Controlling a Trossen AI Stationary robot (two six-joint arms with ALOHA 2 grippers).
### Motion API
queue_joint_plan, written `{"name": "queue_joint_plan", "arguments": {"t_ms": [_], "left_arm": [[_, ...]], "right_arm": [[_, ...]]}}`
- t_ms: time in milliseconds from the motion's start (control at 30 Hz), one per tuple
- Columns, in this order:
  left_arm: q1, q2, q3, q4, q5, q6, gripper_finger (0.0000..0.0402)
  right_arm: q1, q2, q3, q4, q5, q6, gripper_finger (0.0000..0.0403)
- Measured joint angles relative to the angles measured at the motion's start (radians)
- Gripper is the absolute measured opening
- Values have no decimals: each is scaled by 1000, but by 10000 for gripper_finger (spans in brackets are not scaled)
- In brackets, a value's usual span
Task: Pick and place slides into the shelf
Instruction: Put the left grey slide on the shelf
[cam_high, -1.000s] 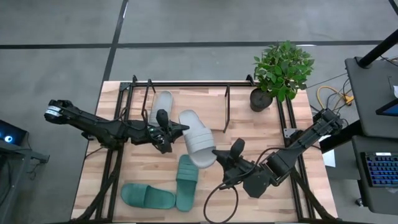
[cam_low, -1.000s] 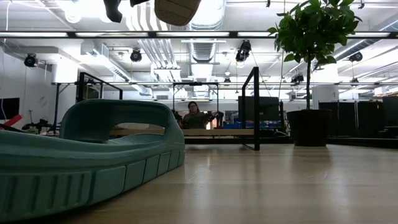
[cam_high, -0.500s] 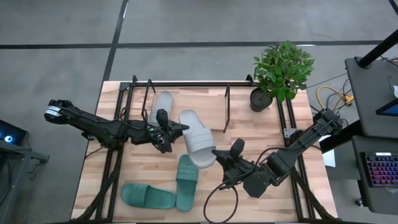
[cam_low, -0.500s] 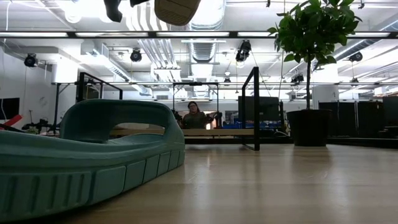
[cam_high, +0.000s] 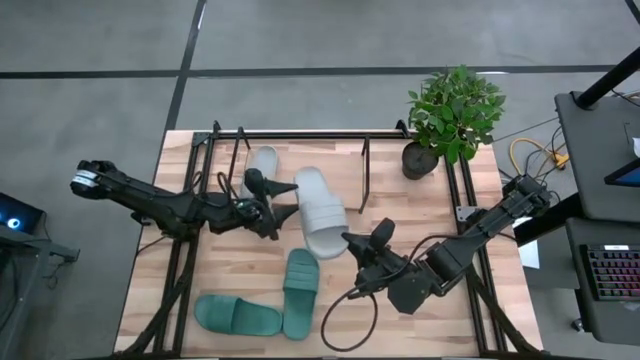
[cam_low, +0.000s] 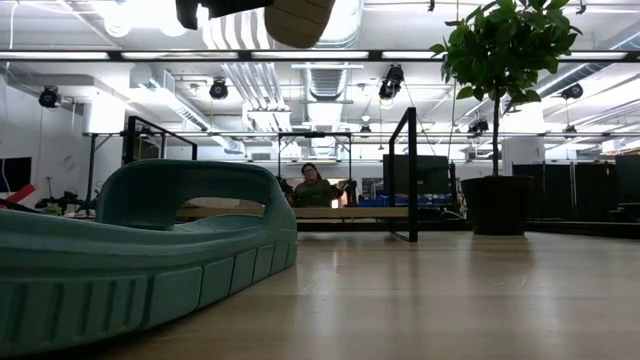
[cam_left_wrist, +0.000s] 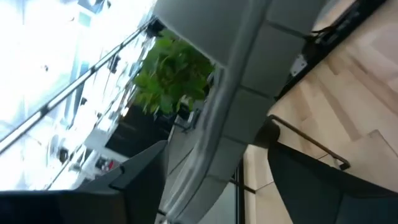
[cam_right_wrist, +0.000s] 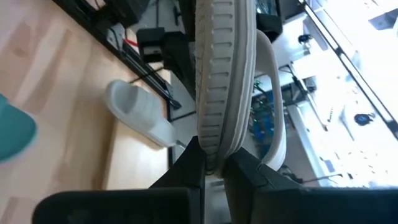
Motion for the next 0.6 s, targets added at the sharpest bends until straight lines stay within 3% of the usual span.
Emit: {"name": "queue_joint_plan", "arguments": {"t_ms": [200, 467, 600], "left_arm": [[-26, -2, 3, -5, -21, -4, 266], [-156, 0, 3, -7, -176, 7, 267], [-206, 0, 3, -7, -183, 21, 267]], "right_arm": [[-20, 0, 0, -16, 28, -18, 24], [-90, 0, -4, -88, 27, 29, 24], [-116, 0, -9, -99, 22, 34, 23]]}}
